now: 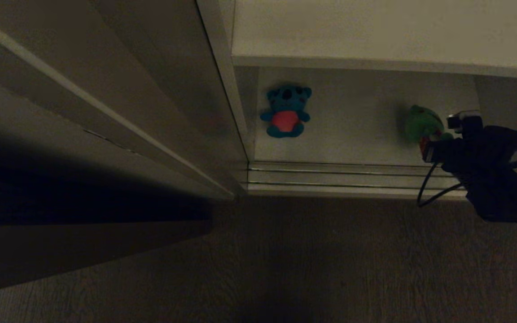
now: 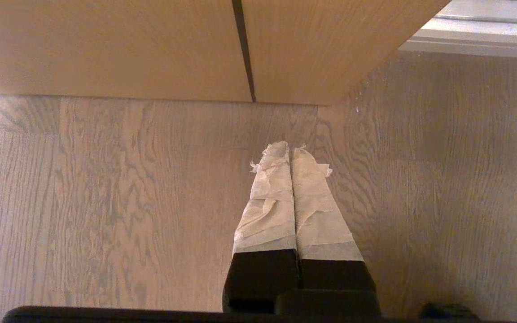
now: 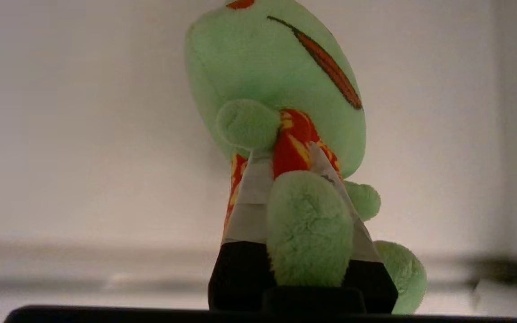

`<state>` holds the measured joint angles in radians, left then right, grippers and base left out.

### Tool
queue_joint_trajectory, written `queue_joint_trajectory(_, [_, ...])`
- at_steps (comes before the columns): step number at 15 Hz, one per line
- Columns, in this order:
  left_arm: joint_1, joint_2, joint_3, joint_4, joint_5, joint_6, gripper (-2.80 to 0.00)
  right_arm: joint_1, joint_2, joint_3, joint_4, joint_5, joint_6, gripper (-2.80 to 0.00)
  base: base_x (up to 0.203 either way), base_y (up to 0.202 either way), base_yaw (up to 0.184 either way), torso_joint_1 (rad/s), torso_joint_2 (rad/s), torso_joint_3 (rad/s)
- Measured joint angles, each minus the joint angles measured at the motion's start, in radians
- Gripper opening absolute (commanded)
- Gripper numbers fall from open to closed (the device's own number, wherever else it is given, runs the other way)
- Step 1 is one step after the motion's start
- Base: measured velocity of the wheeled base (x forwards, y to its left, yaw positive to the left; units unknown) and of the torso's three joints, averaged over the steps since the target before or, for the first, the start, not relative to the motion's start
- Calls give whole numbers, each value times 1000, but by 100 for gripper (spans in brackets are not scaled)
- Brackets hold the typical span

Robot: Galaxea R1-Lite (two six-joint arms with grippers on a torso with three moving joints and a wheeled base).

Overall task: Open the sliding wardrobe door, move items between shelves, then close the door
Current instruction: Place the green doll on the lower shelf

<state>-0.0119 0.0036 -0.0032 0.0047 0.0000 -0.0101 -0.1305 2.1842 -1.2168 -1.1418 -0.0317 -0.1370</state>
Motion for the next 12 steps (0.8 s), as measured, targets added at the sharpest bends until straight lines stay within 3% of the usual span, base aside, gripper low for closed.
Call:
queue_joint_trajectory(4, [0,0,0,0,0,0,-280,-30,106,-154,-24,0,-77,-280,0,0,0,0,0,0])
queue_joint_trajectory(12, [0,0,0,0,0,0,-280,-70,203,-295,-41,-1,-82,-280,0,0,0,0,0,0])
